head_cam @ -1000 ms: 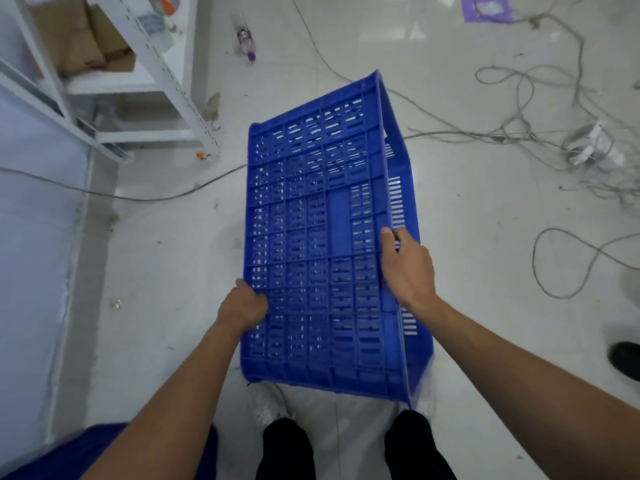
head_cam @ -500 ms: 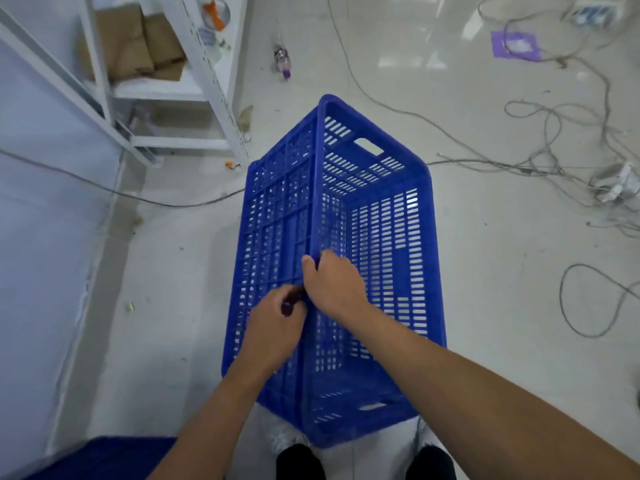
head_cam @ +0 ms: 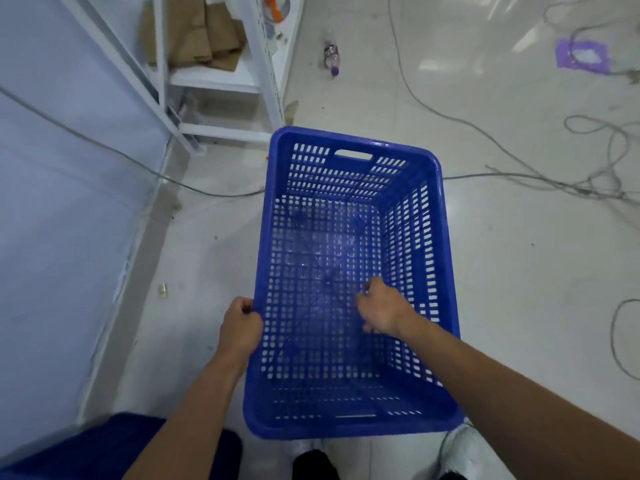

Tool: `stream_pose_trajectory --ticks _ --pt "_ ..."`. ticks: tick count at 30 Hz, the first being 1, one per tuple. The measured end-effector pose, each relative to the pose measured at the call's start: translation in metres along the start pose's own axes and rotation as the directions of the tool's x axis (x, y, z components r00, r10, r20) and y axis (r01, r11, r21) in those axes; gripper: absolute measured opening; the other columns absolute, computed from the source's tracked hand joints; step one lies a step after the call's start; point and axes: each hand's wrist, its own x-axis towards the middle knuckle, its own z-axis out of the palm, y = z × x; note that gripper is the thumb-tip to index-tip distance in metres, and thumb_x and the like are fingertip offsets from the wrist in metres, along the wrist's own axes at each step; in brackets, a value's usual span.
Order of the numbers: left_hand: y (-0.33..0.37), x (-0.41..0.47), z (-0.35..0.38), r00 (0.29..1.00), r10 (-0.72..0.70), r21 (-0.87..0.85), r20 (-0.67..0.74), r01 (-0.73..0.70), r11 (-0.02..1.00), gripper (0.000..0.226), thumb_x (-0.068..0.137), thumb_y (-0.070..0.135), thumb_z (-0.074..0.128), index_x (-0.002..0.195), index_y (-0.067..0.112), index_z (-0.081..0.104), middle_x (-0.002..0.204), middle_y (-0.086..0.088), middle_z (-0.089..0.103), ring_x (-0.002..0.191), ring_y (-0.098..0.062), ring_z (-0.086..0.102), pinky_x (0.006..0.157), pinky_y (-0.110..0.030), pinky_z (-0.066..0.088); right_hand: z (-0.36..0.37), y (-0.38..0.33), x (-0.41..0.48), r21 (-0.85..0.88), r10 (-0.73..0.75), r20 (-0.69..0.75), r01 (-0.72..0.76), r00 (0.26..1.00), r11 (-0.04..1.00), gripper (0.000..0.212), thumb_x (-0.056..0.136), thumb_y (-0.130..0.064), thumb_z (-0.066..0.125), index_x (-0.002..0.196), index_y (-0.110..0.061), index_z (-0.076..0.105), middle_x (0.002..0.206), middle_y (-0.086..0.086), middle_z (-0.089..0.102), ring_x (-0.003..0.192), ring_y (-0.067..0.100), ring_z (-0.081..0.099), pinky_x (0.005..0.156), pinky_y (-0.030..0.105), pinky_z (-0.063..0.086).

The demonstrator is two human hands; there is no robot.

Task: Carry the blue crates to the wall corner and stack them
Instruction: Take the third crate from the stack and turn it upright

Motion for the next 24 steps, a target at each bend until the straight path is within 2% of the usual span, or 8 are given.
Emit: stream_pose_trajectory --ticks 2,4,8,12,15,17,20,24 --pt "-0.014 0.019 -0.006 0.998 -0.057 0.022 -0.011 0.057 0.998 0.018 0.092 0.004 0.044 0.102 0.008 0.058 0.100 -0.013 0.067 0.092 -0.032 0.066 0.084 -0.050 0.057 -0.005 0.017 0.011 -0.013 0.042 -0.024 -0.042 0.999 0.999 0.061 0.100 -0.035 0.039 0.151 -0.007 0.018 0.123 0.019 0.060 0.101 0.034 0.064 0.088 0.047 0.054" --pt "-0.028 0.037 -0.008 0.995 -0.103 0.017 -0.015 0.103 0.995 0.021 0.093 0.005 0.041 0.106 0.007 0.057 0.101 -0.012 0.065 0.087 -0.027 0.063 0.075 -0.043 0.055 -0.007 0.032 0.024 -0.065 0.076 -0.075 -0.081 0.994 0.995 0.062 0.099 -0.036 0.039 0.150 -0.006 0.019 0.131 0.020 0.055 0.107 0.036 0.061 0.088 0.045 0.052" --pt "-0.047 0.065 -0.013 0.987 -0.153 -0.002 -0.046 0.153 0.988 0.026 0.091 0.004 0.040 0.110 0.005 0.057 0.091 -0.005 0.059 0.074 -0.017 0.053 0.059 -0.029 0.044 -0.015 0.058 0.046 -0.223 0.105 -0.145 -0.136 0.984 0.965 0.046 0.098 -0.034 0.039 0.133 -0.004 0.037 0.127 0.020 0.055 0.108 0.038 0.057 0.086 0.040 0.045" --pt "-0.059 0.084 -0.016 0.986 -0.164 0.034 -0.041 0.165 0.986 0.022 0.088 0.005 0.039 0.101 0.007 0.057 0.093 -0.007 0.059 0.074 -0.017 0.052 0.060 -0.029 0.044 -0.025 0.077 0.067 -0.323 0.133 -0.167 -0.182 0.977 0.929 0.039 0.095 -0.035 0.043 0.120 -0.005 0.051 0.118 0.019 0.060 0.100 0.036 0.060 0.084 0.039 0.049" --pt "-0.065 0.096 -0.019 0.989 -0.143 0.099 -0.032 0.145 0.984 0.021 0.086 0.007 0.041 0.097 0.006 0.058 0.094 -0.009 0.061 0.079 -0.021 0.054 0.069 -0.033 0.047 -0.024 0.082 0.080 -0.356 0.126 -0.229 -0.204 0.965 0.912 0.032 0.093 -0.031 0.047 0.112 -0.006 0.053 0.112 0.016 0.061 0.086 0.033 0.058 0.076 0.038 0.048" --pt "-0.065 0.102 -0.023 0.993 -0.115 0.183 -0.008 0.115 0.976 0.017 0.087 0.009 0.043 0.093 0.005 0.059 0.092 -0.011 0.062 0.079 -0.023 0.056 0.070 -0.035 0.047 -0.023 0.079 0.086 -0.325 0.081 -0.403 -0.225 0.912 0.918 0.031 0.093 -0.034 0.047 0.109 -0.007 0.050 0.104 0.017 0.061 0.084 0.035 0.058 0.071 0.037 0.045" --pt "-0.057 0.108 -0.030 0.998 -0.006 0.345 0.061 -0.016 0.939 0.011 0.091 0.017 0.047 0.086 0.010 0.053 0.084 -0.007 0.061 0.076 -0.023 0.057 0.069 -0.035 0.047 -0.029 0.073 0.088 -0.188 0.057 -0.631 -0.224 0.774 0.956 0.032 0.093 -0.034 0.051 0.108 -0.007 0.045 0.101 0.018 0.063 0.087 0.039 0.061 0.069 0.038 0.041" --pt "-0.033 0.112 -0.032 0.993 0.096 0.328 0.074 -0.115 0.937 0.028 0.095 0.033 0.052 0.120 0.020 0.050 0.102 -0.002 0.064 0.088 -0.021 0.063 0.079 -0.036 0.052 -0.045 0.076 0.091 -0.083 0.131 -0.663 -0.246 0.737 0.966 0.038 0.089 -0.027 0.056 0.116 -0.004 0.042 0.115 0.017 0.056 0.098 0.042 0.060 0.078 0.046 0.047"
